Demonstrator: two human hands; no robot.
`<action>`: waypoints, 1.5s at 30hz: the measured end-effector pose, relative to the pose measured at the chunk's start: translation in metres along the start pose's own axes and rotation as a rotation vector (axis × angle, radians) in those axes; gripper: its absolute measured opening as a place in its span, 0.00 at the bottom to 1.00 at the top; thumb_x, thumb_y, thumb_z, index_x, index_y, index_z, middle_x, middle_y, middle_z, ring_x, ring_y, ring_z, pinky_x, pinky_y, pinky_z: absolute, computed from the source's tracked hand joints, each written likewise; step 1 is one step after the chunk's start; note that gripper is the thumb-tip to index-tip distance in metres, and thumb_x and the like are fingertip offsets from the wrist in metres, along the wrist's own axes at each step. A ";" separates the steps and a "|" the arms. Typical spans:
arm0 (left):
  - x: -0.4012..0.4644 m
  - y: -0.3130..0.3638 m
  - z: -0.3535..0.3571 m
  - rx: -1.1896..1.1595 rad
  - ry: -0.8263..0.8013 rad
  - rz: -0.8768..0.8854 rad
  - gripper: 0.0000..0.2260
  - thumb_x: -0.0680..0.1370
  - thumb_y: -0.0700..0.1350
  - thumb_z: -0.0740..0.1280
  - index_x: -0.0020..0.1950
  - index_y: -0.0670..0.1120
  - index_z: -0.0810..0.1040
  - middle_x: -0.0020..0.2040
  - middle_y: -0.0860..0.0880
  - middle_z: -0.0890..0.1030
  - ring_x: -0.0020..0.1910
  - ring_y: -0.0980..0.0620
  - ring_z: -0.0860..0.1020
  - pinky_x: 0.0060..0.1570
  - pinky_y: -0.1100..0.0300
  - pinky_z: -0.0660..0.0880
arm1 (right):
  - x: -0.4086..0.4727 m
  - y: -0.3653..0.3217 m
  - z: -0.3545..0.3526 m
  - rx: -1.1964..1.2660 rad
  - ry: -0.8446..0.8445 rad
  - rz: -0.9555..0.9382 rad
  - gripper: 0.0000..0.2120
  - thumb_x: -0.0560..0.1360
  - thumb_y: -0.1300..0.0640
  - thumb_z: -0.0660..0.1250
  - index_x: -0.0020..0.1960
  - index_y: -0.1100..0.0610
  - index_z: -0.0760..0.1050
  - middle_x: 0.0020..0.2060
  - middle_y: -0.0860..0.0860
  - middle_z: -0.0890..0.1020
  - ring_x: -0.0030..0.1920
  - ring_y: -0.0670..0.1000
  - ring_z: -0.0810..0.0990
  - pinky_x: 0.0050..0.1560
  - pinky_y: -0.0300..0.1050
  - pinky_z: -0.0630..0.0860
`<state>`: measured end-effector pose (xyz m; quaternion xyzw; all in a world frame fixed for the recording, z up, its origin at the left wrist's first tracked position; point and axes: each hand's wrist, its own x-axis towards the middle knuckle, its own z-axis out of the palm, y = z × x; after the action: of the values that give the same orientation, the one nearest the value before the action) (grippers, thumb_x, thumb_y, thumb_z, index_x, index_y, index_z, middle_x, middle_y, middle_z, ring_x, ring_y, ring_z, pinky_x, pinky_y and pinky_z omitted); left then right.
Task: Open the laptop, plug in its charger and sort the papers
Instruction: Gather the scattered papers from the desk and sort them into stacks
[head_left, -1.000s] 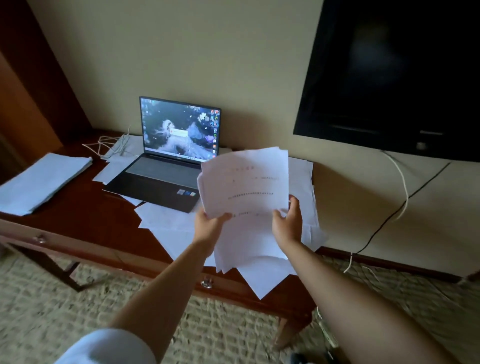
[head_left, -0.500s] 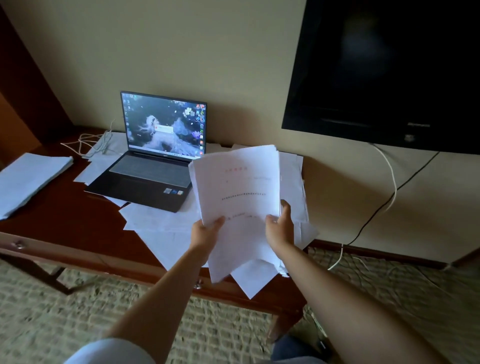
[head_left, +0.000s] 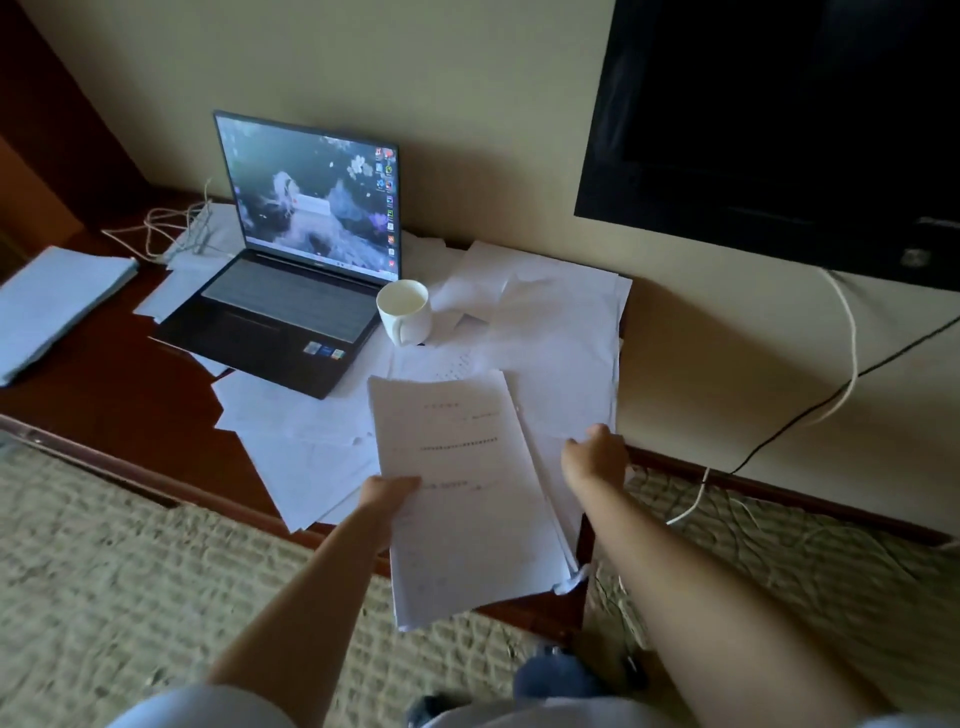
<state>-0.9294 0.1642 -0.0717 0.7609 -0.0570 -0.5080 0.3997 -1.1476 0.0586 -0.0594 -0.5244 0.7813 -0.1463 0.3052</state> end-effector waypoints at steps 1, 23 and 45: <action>-0.001 0.000 0.004 -0.020 -0.004 -0.011 0.02 0.74 0.34 0.68 0.42 0.37 0.76 0.42 0.38 0.77 0.42 0.41 0.76 0.50 0.44 0.75 | 0.008 -0.001 -0.003 -0.008 0.041 0.029 0.18 0.75 0.56 0.64 0.63 0.63 0.72 0.62 0.62 0.75 0.64 0.61 0.72 0.58 0.50 0.72; 0.000 0.002 0.043 -0.168 0.070 0.071 0.07 0.75 0.30 0.59 0.45 0.38 0.76 0.42 0.38 0.78 0.42 0.40 0.77 0.45 0.46 0.76 | 0.001 -0.039 -0.011 0.117 0.402 -0.974 0.06 0.68 0.61 0.57 0.43 0.60 0.71 0.48 0.58 0.79 0.47 0.59 0.76 0.41 0.47 0.73; -0.003 -0.030 -0.002 -0.148 -0.086 0.119 0.09 0.77 0.42 0.67 0.42 0.36 0.78 0.36 0.40 0.77 0.36 0.44 0.75 0.39 0.53 0.71 | -0.113 -0.007 0.033 0.302 -0.215 -0.268 0.20 0.75 0.63 0.60 0.28 0.53 0.56 0.26 0.49 0.59 0.32 0.49 0.58 0.32 0.48 0.53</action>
<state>-0.9394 0.1871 -0.0890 0.7020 -0.0818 -0.5184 0.4814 -1.0916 0.1615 -0.0443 -0.5843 0.6368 -0.2442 0.4398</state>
